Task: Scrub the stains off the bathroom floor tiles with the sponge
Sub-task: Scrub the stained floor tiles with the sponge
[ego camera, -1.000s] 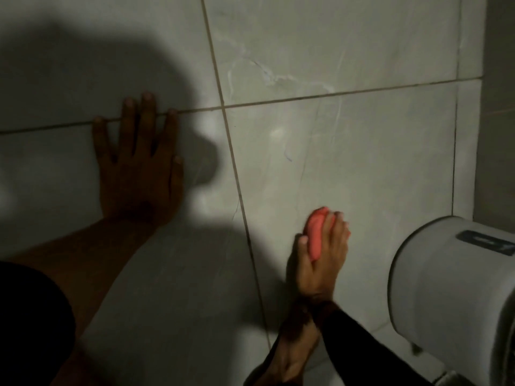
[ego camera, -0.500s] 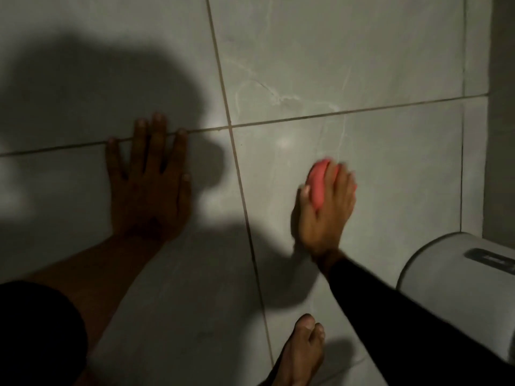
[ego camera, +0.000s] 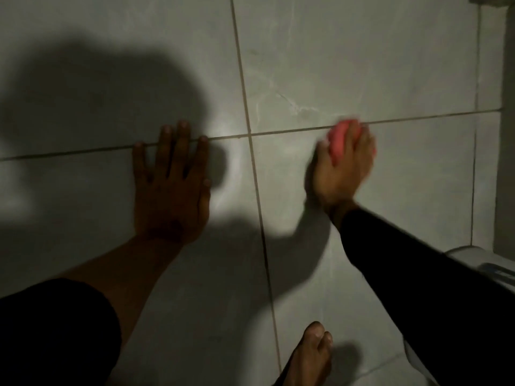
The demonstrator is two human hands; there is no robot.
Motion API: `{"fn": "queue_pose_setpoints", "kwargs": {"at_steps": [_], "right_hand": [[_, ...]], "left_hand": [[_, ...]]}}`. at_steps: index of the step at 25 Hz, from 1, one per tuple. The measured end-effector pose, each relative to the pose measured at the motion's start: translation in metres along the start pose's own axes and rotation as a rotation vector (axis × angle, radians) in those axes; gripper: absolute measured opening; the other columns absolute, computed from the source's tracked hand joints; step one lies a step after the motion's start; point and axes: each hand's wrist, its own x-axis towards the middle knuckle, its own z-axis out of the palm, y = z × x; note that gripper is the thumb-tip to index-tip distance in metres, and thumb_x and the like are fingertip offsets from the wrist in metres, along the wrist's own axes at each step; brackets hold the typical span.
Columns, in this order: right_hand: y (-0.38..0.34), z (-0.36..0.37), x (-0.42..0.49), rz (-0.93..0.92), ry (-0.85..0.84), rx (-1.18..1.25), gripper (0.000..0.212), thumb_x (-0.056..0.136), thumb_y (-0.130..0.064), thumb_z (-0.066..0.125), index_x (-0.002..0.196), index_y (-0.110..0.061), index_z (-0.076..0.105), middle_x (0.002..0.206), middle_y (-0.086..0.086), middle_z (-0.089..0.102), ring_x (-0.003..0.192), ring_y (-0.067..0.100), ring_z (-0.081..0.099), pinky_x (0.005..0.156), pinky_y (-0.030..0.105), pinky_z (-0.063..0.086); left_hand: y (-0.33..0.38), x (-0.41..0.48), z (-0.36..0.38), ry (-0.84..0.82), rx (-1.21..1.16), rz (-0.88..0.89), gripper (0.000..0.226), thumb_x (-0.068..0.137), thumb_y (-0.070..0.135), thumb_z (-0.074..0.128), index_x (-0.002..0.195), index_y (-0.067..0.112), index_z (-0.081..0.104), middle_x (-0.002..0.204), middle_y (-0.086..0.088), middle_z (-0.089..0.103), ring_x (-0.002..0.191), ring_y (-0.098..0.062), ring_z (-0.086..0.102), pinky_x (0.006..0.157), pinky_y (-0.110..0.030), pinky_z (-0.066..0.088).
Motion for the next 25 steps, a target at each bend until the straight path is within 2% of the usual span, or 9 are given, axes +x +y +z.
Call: {"fn": "queue_pose_setpoints", "kwargs": {"at_steps": [3,6,10,15,18,20,22,24,25], "right_hand": [[-0.081,0.027,0.015,-0.376,0.079,-0.030,0.073,0.106,-0.044,0.043,0.167,-0.008,0.035,0.175,0.025,0.032,0.164,0.047,0.026,0.135,0.063,0.021],[-0.063,0.036,-0.097,-0.691,-0.005,-0.088,0.068,0.109,-0.040,0.047,0.169,-0.011,0.030,0.177,0.021,0.028,0.168,0.043,0.017,0.135,0.066,0.018],[0.027,0.006,-0.241,-0.492,-0.280,-0.116,0.066,0.103,-0.040,0.060,0.163,-0.017,0.045,0.172,0.016,0.041,0.163,0.043,0.031,0.123,0.073,0.036],[-0.046,0.028,-0.113,-0.609,-0.060,-0.051,0.069,0.106,-0.045,0.049,0.166,-0.014,0.035,0.174,0.021,0.033,0.167,0.041,0.019,0.137,0.059,0.016],[-0.053,0.025,-0.048,-0.683,-0.046,-0.041,0.068,0.105,-0.047,0.040,0.166,-0.015,0.038,0.174,0.018,0.035,0.164,0.038,0.027,0.133,0.054,0.023],[-0.004,0.014,-0.009,-0.559,0.021,-0.107,0.067,0.105,-0.039,0.036,0.165,-0.009,0.040,0.172,0.023,0.039,0.160,0.041,0.035,0.133,0.054,0.025],[0.051,-0.006,0.028,-0.193,0.061,-0.046,0.068,0.105,-0.037,0.040,0.165,-0.005,0.039,0.173,0.024,0.038,0.162,0.044,0.034,0.136,0.054,0.022],[0.052,-0.017,0.037,0.125,0.065,0.020,0.074,0.103,-0.042,0.042,0.167,-0.005,0.035,0.176,0.023,0.033,0.165,0.044,0.027,0.136,0.054,0.019],[0.033,-0.012,0.025,0.098,0.061,0.000,0.074,0.104,-0.042,0.041,0.168,-0.006,0.034,0.176,0.022,0.031,0.166,0.044,0.025,0.137,0.055,0.018]], "left_hand": [[0.001,0.000,-0.001,0.004,-0.005,0.010,0.077,0.100,0.037,0.043,0.172,0.019,0.025,0.182,-0.015,0.013,0.169,-0.040,0.014,0.129,-0.072,0.008],[0.001,0.001,-0.006,0.009,-0.035,0.001,0.076,0.100,0.035,0.047,0.172,0.018,0.028,0.181,-0.017,0.017,0.168,-0.041,0.016,0.129,-0.072,0.010],[0.001,-0.002,-0.005,0.031,-0.007,0.007,0.074,0.103,0.034,0.047,0.172,0.018,0.027,0.181,-0.018,0.017,0.168,-0.042,0.016,0.129,-0.072,0.011],[0.001,0.001,-0.002,0.022,-0.013,0.012,0.073,0.105,0.037,0.041,0.173,0.019,0.021,0.182,-0.016,0.013,0.169,-0.041,0.012,0.130,-0.072,0.007],[-0.001,0.000,0.001,0.022,-0.019,0.013,0.073,0.106,0.038,0.038,0.174,0.021,0.018,0.183,-0.015,0.011,0.169,-0.040,0.011,0.130,-0.071,0.008],[-0.004,0.002,0.002,0.027,0.001,0.010,0.074,0.105,0.040,0.037,0.174,0.021,0.016,0.183,-0.015,0.010,0.169,-0.040,0.011,0.130,-0.071,0.008],[-0.001,0.001,0.001,0.009,-0.018,0.006,0.075,0.104,0.039,0.038,0.174,0.020,0.017,0.183,-0.015,0.010,0.169,-0.040,0.011,0.129,-0.072,0.008],[0.003,0.000,-0.001,0.011,-0.021,-0.005,0.075,0.103,0.038,0.039,0.173,0.019,0.020,0.183,-0.015,0.011,0.169,-0.040,0.012,0.129,-0.072,0.008],[0.003,0.000,-0.001,0.008,-0.014,0.002,0.075,0.103,0.038,0.040,0.173,0.019,0.020,0.182,-0.015,0.011,0.169,-0.041,0.012,0.129,-0.072,0.008]]}}
